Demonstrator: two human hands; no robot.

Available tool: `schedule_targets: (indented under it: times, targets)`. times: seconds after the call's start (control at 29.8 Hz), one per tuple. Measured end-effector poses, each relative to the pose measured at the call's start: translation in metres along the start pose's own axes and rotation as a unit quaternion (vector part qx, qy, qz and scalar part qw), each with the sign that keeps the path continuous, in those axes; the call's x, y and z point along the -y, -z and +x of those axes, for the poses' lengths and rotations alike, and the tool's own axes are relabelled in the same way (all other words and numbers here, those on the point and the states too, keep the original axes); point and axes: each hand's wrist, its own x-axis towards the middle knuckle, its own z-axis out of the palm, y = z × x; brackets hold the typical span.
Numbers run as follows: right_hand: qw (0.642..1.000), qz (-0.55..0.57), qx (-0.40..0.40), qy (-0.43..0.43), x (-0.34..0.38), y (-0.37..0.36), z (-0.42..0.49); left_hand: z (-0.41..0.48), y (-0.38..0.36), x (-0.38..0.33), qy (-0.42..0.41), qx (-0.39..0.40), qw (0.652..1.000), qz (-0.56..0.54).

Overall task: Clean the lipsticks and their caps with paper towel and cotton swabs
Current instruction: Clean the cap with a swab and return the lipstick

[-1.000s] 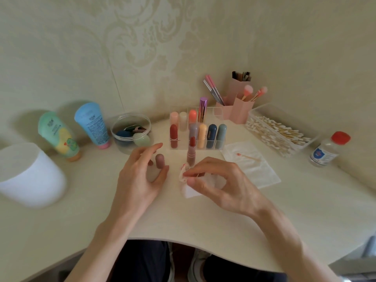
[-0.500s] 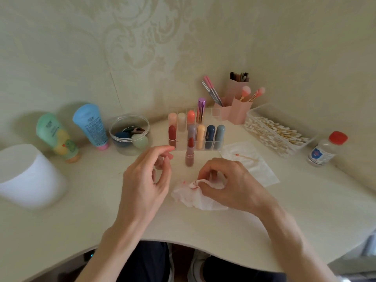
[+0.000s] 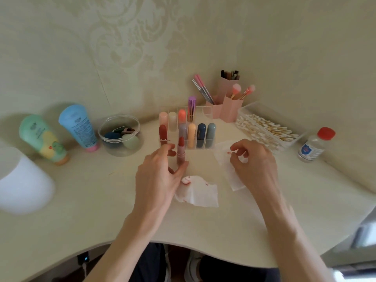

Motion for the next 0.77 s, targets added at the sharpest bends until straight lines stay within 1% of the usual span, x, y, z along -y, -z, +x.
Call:
schedule_targets:
  times: [0.1,0.23,0.3,0.37,0.44,0.5,0.54,0.57,0.6,0.64,0.67,0.7,0.74,0.77]
  targets:
    - [0.999,-0.032,-0.016,-0.027,-0.007,0.001,0.003,0.004,-0.008,0.001,0.014,0.007,1.000,0.012]
    - [0.998,-0.049,-0.021,-0.024,-0.011,0.002,0.003,0.008,-0.009,-0.007,-0.010,-0.014,1.000,-0.023]
    - [0.998,-0.057,-0.018,-0.024,-0.013,0.001,0.003,0.010,-0.008,-0.015,-0.018,-0.011,0.997,-0.071]
    - [0.998,-0.060,-0.024,-0.013,-0.016,-0.001,0.004,0.013,-0.006,-0.022,-0.008,0.017,0.989,-0.149]
    - [0.998,-0.065,-0.022,-0.008,-0.018,-0.003,0.005,0.016,-0.004,-0.027,0.018,0.075,0.967,-0.242]
    - [0.996,-0.091,-0.006,-0.016,-0.018,-0.005,0.006,0.015,0.001,-0.030,0.055,0.142,0.926,-0.344]
    - [0.996,-0.093,-0.013,-0.009,-0.017,-0.006,0.006,0.013,0.003,-0.030,0.067,0.162,0.907,-0.382]
    - [0.997,-0.070,-0.031,0.008,-0.015,-0.007,0.006,0.013,0.005,-0.029,0.071,0.175,0.894,-0.406]
    - [0.998,-0.007,-0.050,0.027,-0.012,-0.006,0.006,0.012,0.008,-0.027,0.073,0.184,0.886,-0.420]
    - [0.994,0.092,-0.052,0.039,-0.007,-0.003,0.006,0.013,0.009,-0.025,0.073,0.191,0.880,-0.428]
    - [0.977,0.207,-0.030,0.048,0.001,0.000,0.005,0.014,0.011,-0.022,0.073,0.195,0.877,-0.432]
    - [0.950,0.306,-0.002,0.069,0.009,0.004,0.002,0.016,0.012,-0.018,0.073,0.199,0.877,-0.432]
    - [0.924,0.370,0.020,0.099,0.017,0.007,-0.001,0.017,0.013,-0.014,0.073,0.203,0.878,-0.428]
    - [0.906,0.402,0.037,0.129,0.023,0.009,-0.005,0.018,0.012,-0.011,0.073,0.205,0.879,-0.423]
